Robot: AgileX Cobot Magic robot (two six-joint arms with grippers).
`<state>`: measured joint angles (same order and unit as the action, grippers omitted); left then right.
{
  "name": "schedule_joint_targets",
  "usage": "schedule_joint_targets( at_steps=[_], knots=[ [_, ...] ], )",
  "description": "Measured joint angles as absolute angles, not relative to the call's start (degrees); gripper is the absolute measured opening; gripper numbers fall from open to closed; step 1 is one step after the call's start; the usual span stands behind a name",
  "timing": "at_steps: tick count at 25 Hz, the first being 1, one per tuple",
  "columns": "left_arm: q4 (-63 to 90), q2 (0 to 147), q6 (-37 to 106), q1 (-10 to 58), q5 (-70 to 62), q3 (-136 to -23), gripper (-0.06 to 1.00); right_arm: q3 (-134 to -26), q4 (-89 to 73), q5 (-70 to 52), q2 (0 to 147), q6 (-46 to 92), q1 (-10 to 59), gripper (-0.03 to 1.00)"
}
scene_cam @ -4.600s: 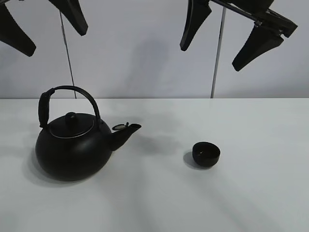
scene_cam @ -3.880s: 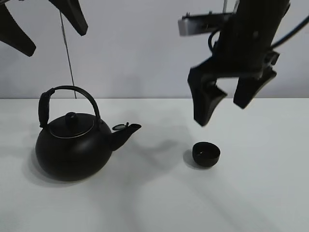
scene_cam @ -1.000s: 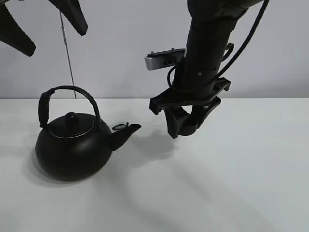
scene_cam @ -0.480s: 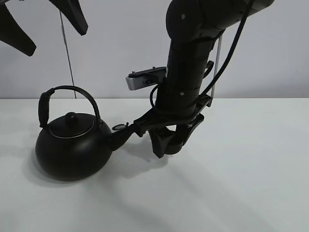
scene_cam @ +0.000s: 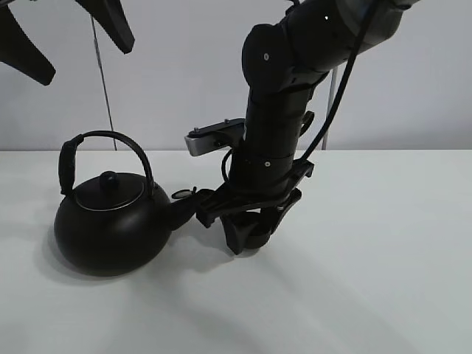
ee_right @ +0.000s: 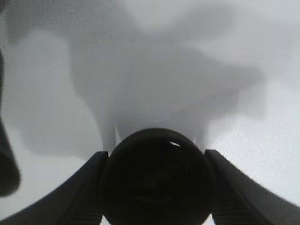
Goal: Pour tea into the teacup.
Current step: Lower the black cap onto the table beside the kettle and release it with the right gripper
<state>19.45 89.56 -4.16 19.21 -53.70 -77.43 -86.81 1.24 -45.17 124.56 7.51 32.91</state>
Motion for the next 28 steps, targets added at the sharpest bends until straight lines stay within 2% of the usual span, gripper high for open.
schedule_joint_targets(
  at_steps=[28],
  knots=[
    [19.45, 89.56, -4.16, 19.21, -53.65, -77.43, 0.66, -86.81, 1.88, -42.3, 124.69, 7.12, 32.91, 0.4]
  ],
)
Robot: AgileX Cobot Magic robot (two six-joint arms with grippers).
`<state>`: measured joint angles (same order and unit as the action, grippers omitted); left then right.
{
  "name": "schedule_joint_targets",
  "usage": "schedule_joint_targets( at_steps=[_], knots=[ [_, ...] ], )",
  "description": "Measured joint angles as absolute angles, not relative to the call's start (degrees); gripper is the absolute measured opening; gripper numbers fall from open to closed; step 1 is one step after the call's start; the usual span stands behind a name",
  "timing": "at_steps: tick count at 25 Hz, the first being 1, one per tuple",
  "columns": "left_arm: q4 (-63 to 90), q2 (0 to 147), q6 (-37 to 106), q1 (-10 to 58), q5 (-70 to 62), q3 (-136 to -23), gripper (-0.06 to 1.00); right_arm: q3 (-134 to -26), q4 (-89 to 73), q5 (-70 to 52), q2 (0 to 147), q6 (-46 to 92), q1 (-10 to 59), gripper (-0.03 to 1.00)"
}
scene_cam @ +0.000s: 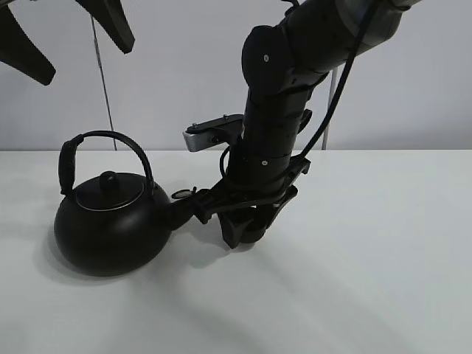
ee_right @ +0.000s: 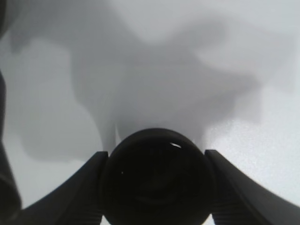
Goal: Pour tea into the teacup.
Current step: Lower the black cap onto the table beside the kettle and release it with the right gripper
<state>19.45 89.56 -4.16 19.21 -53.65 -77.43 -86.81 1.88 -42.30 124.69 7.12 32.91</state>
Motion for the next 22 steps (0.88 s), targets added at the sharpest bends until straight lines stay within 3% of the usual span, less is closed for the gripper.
schedule_joint_targets(
  at_steps=[22],
  knots=[
    [19.45, 89.56, -4.16, 19.21, -53.53, -77.43, 0.66, -87.08, 0.36, -42.48, 125.97, 5.84, 32.91, 0.4]
  ],
)
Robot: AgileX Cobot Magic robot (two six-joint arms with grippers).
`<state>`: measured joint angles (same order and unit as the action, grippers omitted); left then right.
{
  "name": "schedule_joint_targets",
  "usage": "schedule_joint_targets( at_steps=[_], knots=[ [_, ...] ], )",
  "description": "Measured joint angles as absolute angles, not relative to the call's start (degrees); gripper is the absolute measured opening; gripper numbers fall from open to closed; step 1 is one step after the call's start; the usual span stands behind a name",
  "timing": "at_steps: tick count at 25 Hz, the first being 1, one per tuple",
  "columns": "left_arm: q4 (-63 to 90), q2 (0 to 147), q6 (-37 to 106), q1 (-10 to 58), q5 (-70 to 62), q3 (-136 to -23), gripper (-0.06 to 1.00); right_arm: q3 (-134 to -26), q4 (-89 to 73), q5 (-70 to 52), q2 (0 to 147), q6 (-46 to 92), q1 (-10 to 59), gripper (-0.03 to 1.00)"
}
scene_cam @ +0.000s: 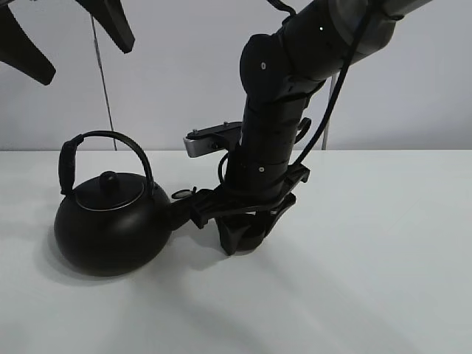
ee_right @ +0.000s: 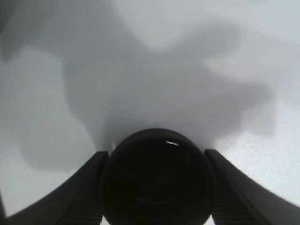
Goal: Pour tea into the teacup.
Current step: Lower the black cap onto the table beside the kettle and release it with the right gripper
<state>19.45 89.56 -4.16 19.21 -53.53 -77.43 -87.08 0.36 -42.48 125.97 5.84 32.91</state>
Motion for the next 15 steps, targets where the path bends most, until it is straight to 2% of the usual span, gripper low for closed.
schedule_joint_targets(
  at_steps=[4, 8, 15],
  knots=[
    [19.45, 89.56, -4.16, 19.21, -53.53, -77.43, 0.66, -87.08, 0.41, -42.48, 125.97, 5.8, 32.91, 0.41],
    [19.45, 89.56, -4.16, 19.21, -53.53, -77.43, 0.66, -87.08, 0.97, -43.82, 126.15, 5.8, 32.91, 0.53],
    [19.45, 89.56, -4.16, 19.21, -53.53, -77.43, 0.66, -87.44, 1.26, -46.58, 125.26, 5.15, 32.91, 0.59]
  ],
)
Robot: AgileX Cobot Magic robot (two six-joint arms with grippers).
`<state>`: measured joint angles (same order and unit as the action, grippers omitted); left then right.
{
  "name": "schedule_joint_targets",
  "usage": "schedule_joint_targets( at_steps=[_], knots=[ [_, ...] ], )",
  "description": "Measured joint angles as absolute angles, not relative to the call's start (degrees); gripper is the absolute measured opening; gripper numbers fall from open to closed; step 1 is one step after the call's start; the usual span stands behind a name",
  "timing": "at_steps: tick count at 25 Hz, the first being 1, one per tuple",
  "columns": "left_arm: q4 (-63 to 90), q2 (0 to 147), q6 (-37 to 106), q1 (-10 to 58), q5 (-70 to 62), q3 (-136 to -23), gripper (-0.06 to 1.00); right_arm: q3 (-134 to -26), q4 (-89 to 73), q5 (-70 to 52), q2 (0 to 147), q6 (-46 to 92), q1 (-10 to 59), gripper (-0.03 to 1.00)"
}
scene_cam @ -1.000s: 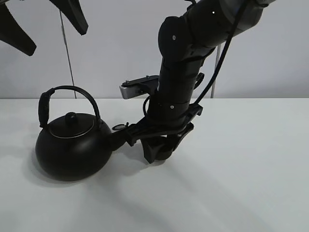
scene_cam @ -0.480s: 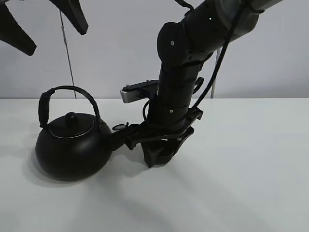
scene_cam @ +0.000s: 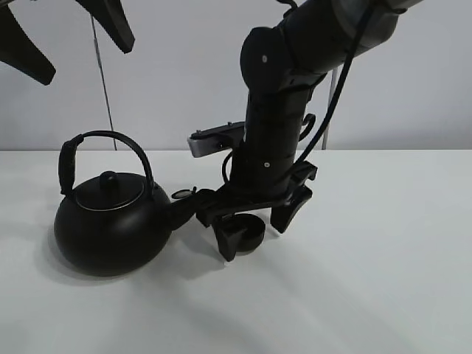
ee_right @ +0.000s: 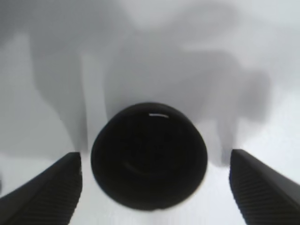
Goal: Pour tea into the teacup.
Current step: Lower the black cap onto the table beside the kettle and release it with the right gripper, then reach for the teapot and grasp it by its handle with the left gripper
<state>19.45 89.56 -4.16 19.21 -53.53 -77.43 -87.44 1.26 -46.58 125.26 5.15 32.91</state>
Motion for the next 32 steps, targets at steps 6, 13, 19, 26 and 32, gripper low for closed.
schedule_joint_targets(
  at_steps=[6, 13, 19, 26, 32],
  knots=[
    [19.45, 89.56, -4.16, 19.21, -53.53, -77.43, 0.66, -87.44, 1.2, -49.99, 117.74, 3.17, 30.13, 0.63],
    [19.45, 89.56, -4.16, 19.21, -53.53, -77.43, 0.66, -87.44, -3.36, -53.79, 106.85, -2.75, 21.37, 0.63],
    [19.45, 89.56, -4.16, 19.21, -53.53, -77.43, 0.66, -87.44, -10.17, -55.73, 99.92, -4.69, 15.88, 0.63],
    [19.45, 89.56, -4.16, 19.21, -53.53, -77.43, 0.66, -87.44, -11.37, -57.55, 98.51, -4.69, 15.88, 0.63],
    [19.45, 89.56, -4.16, 19.21, -53.53, -77.43, 0.66, -87.44, -11.37, -57.72, 98.51, -4.69, 15.88, 0.63]
  ],
)
